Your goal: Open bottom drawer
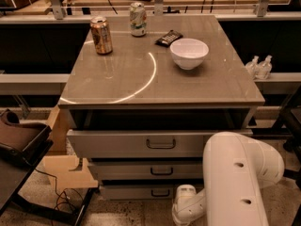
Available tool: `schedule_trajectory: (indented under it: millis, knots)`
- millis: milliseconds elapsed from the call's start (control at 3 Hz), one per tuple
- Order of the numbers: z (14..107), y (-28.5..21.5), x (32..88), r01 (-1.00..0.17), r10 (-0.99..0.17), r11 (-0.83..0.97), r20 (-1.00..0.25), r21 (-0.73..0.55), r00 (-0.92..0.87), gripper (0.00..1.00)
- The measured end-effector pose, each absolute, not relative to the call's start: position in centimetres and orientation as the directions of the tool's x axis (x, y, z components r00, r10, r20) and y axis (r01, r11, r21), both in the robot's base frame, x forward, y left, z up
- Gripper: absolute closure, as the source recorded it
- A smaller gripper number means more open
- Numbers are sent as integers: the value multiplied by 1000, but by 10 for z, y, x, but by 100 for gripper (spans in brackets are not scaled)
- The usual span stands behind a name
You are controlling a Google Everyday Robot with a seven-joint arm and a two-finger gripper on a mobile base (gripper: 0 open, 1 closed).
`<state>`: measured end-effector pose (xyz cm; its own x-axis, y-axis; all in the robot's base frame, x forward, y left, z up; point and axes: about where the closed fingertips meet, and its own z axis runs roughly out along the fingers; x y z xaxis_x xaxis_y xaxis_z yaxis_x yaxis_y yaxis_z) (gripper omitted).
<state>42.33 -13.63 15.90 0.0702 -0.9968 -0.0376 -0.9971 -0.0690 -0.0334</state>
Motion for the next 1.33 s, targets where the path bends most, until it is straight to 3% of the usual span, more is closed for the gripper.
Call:
schedule_trajectory:
  millis: [667, 1333]
  knots:
    - [160, -104, 431, -988, -985, -148, -87, -50, 152, 0]
    - [159, -89, 445, -980, -980, -192, -48, -53, 195, 0]
